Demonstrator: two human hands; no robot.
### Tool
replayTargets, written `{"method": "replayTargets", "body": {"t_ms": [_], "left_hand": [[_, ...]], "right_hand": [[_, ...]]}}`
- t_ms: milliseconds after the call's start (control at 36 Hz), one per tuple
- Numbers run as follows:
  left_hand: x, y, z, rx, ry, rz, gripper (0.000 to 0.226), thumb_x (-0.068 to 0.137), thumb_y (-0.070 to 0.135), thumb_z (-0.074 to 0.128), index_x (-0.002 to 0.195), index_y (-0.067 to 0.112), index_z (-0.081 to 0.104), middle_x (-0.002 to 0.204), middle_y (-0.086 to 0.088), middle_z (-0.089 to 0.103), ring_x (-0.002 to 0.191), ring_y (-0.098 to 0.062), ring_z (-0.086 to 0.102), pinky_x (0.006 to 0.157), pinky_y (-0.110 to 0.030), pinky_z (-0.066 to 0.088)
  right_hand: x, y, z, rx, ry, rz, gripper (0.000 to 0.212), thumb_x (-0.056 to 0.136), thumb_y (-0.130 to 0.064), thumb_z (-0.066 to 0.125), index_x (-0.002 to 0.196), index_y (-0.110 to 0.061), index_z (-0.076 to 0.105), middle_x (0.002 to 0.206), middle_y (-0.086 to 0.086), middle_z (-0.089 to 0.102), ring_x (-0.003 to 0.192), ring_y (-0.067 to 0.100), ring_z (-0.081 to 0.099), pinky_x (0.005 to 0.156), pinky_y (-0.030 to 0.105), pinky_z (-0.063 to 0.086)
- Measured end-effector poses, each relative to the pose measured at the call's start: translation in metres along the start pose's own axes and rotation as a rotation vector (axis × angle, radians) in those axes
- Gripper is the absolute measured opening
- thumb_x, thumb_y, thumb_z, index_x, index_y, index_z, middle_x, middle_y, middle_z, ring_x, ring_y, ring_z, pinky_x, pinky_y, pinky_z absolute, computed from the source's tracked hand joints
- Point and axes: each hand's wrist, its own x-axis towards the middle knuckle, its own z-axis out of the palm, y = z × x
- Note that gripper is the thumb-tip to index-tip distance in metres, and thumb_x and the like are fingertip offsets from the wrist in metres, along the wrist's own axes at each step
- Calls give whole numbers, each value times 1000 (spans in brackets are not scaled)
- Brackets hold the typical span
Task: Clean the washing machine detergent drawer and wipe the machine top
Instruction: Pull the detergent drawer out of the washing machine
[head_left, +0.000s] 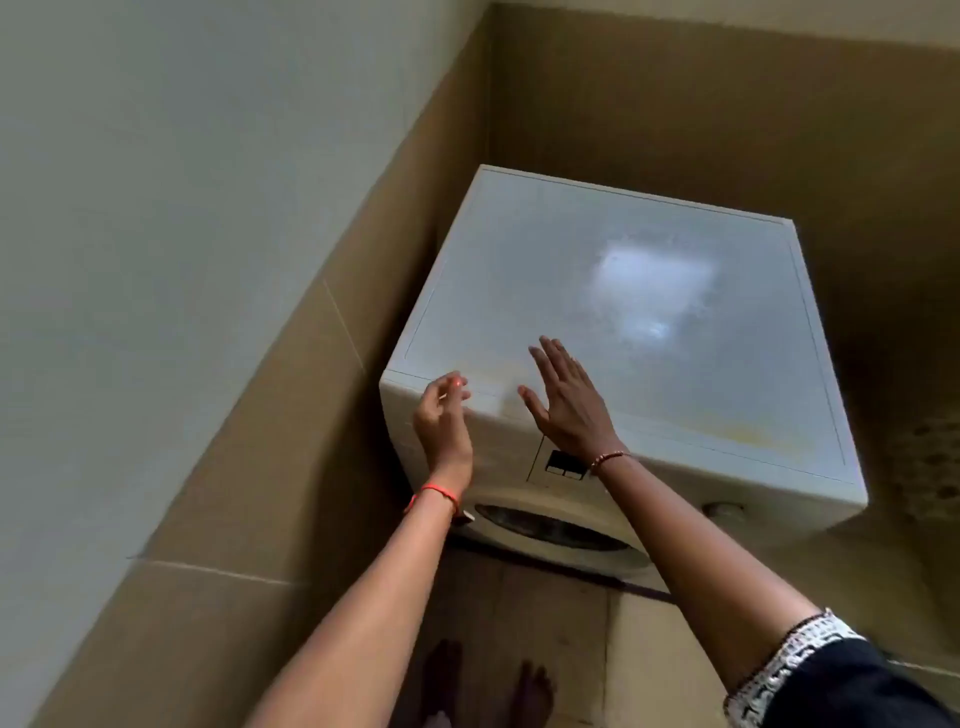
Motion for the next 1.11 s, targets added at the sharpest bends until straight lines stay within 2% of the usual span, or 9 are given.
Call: {"method": "replayTargets", "body": {"t_ms": [111, 194, 250, 333, 583, 722, 806, 972, 1111], "left_hand": [[6, -18, -20, -249, 183, -273, 16, 93, 17, 54, 81, 9, 60, 73, -6, 62, 65, -18, 60, 60, -28, 49], [7, -32, -31, -354, 210, -477, 17, 92, 18, 57, 77, 10, 57, 76, -6, 58, 70, -16, 57, 72, -32, 49], [8, -40, -35, -400, 171, -577, 10, 90, 20, 60, 87, 11, 58, 90, -7, 59, 86, -19, 58, 90, -36, 45], [10, -53, -37, -458, 35, -670, 38, 89, 25, 59, 123, 7, 53, 112, -10, 56, 111, -26, 52, 108, -42, 34], [18, -66, -25, -559, -116, -645, 52, 88, 34, 57, 132, 11, 45, 124, -13, 55, 113, -28, 52, 88, -38, 48], [24, -77, -22, -565, -117, -617, 104, 24, 50, 91, 116, 16, 57, 106, -7, 66, 99, -22, 62, 71, -33, 55], [28, -86, -19, -599, -88, -597, 127, 16, 51, 92, 130, 14, 49, 116, -9, 61, 108, -24, 58, 77, -35, 54], [28, -91, -13, -624, -64, -520, 123, 16, 55, 90, 126, 20, 46, 118, -7, 59, 113, -25, 53, 91, -38, 48], [29, -92, -8, -679, -64, -485, 118, 17, 53, 91, 121, 19, 49, 112, -6, 61, 103, -21, 58, 85, -36, 51]], "right_hand": [[9, 6, 1, -33, -77, -69, 58, 99, -41, 32, 149, -19, 12, 158, 2, 3, 145, 15, -2, 118, 31, 3], [14, 13, 4, -41, -116, -96, 57, 99, -40, 32, 149, -22, 12, 158, 1, 3, 145, 15, -2, 120, 35, 4], [20, 17, 6, -59, -142, -107, 56, 99, -41, 31, 149, -23, 12, 158, 0, 2, 145, 16, -3, 119, 36, 3], [24, 22, 11, -64, -191, -116, 56, 99, -45, 27, 150, -26, 12, 158, -1, 1, 145, 14, -4, 117, 33, -5], [23, 28, 20, -116, -121, -123, 64, 91, -56, 13, 149, -30, 12, 157, -7, 4, 145, 10, -2, 117, 30, -6], [24, 28, 21, -97, -91, -119, 60, 93, -54, 19, 149, -32, 16, 157, -7, 9, 145, 9, 1, 117, 29, -4], [23, 28, 21, -86, -79, -115, 60, 93, -54, 20, 148, -32, 19, 157, -8, 11, 145, 9, 3, 117, 29, -2], [24, 27, 21, -64, -61, -112, 59, 93, -53, 24, 147, -31, 22, 157, -8, 14, 145, 9, 4, 117, 28, -1], [24, 28, 22, -41, -43, -111, 59, 92, -54, 25, 147, -30, 25, 156, -8, 17, 145, 8, 7, 117, 28, 0]]}}
